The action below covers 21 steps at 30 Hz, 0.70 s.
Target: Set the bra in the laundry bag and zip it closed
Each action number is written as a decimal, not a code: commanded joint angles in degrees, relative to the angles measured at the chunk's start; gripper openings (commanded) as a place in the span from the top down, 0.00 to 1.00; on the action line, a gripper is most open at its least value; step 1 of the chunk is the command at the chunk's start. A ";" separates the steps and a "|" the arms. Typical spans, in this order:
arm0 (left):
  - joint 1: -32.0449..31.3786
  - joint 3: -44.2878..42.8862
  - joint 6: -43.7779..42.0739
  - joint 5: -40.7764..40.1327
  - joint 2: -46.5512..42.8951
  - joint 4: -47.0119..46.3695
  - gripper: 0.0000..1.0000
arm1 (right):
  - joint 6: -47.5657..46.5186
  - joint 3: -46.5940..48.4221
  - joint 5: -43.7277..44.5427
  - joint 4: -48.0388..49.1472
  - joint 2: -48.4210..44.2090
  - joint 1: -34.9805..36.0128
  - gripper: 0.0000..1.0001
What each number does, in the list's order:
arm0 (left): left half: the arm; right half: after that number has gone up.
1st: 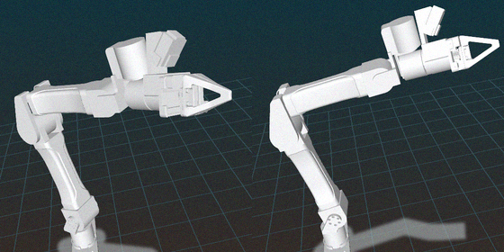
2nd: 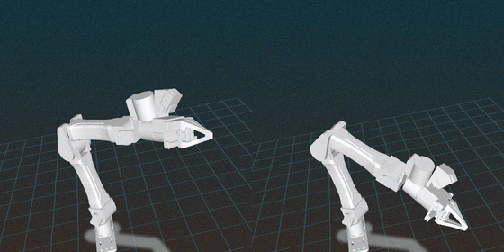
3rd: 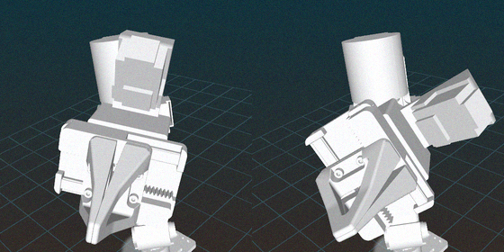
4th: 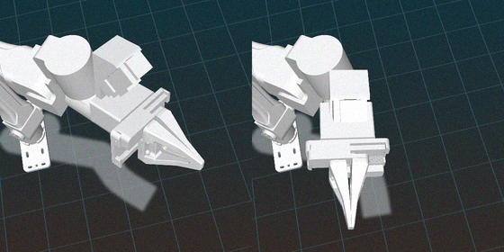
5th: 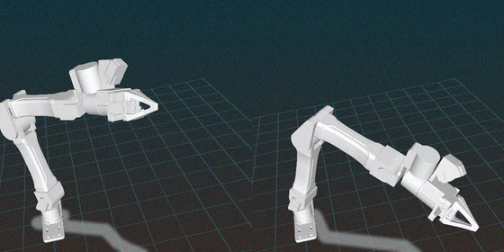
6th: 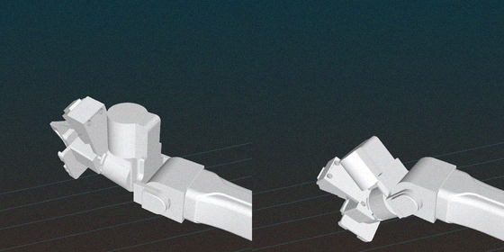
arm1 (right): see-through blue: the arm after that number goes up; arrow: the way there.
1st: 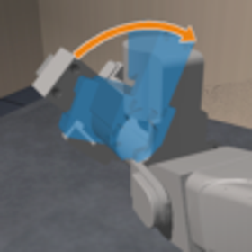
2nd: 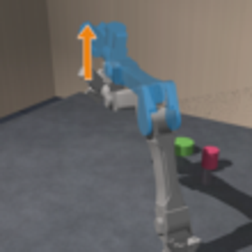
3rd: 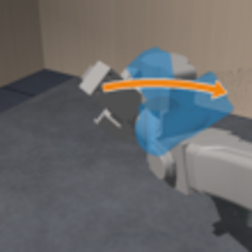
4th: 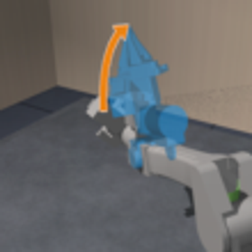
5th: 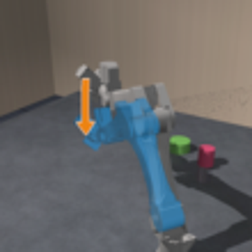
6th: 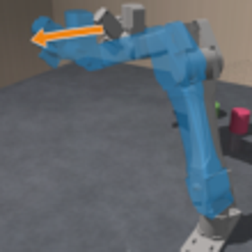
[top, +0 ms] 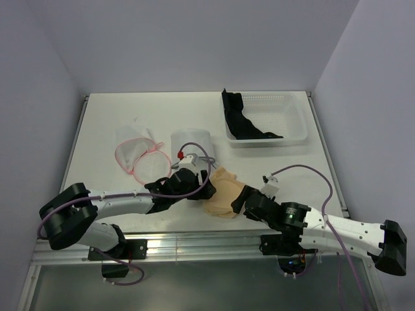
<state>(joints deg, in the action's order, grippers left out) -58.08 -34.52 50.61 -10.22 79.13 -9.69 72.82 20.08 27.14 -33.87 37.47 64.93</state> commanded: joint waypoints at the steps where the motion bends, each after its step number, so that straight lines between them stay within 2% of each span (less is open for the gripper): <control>1: -1.42 -2.65 1.51 -3.31 2.77 -2.70 0.23 | 2.42 -2.92 -2.16 7.56 0.14 -2.43 0.11; 6: -2.56 -2.74 3.44 -4.11 6.11 -2.61 0.32 | 1.54 -6.45 -5.69 15.84 0.23 -6.99 0.12; 7: -2.65 -2.66 3.62 -4.11 6.56 -2.70 0.39 | 1.63 -7.06 -5.78 17.42 0.23 -7.27 0.12; 10: -3.17 -2.74 4.14 -3.85 7.96 -2.87 0.49 | 1.63 -7.77 -6.22 19.97 0.58 -8.67 0.11; 21: -5.02 -3.97 5.29 -4.11 10.86 -3.31 0.66 | 3.21 -10.40 -10.96 33.07 8.93 -9.73 0.13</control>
<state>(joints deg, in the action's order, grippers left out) -62.52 -36.38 55.18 -13.41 89.38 -10.74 74.94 10.68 17.32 -7.18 44.47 55.59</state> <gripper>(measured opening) 0.360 0.873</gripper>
